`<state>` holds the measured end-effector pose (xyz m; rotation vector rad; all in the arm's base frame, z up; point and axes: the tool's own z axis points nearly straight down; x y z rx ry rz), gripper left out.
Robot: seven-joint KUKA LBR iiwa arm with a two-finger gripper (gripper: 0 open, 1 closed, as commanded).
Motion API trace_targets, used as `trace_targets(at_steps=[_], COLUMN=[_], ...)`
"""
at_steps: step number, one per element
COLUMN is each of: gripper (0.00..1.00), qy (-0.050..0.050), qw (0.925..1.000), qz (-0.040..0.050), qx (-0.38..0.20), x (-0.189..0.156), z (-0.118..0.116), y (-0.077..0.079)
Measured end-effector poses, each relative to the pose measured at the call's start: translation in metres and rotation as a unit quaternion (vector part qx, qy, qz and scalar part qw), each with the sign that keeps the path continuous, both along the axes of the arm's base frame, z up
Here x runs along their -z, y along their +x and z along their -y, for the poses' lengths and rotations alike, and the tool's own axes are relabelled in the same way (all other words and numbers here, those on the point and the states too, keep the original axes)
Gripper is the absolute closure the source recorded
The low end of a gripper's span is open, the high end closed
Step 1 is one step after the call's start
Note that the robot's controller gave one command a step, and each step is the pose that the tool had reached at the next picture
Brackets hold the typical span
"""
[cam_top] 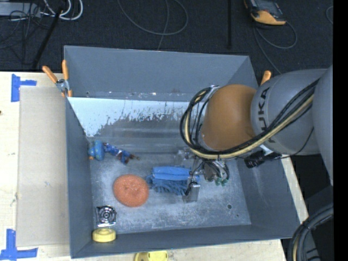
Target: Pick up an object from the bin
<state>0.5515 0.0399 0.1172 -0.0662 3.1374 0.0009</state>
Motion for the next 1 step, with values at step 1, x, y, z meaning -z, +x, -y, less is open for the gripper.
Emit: trace_targets(at_steps=[1], gripper=[1.00], qy=[0.000], qw=[0.9972], qz=[-0.0020], qx=[0.075], x=[0.0477], z=[-0.0111], y=[-0.0108])
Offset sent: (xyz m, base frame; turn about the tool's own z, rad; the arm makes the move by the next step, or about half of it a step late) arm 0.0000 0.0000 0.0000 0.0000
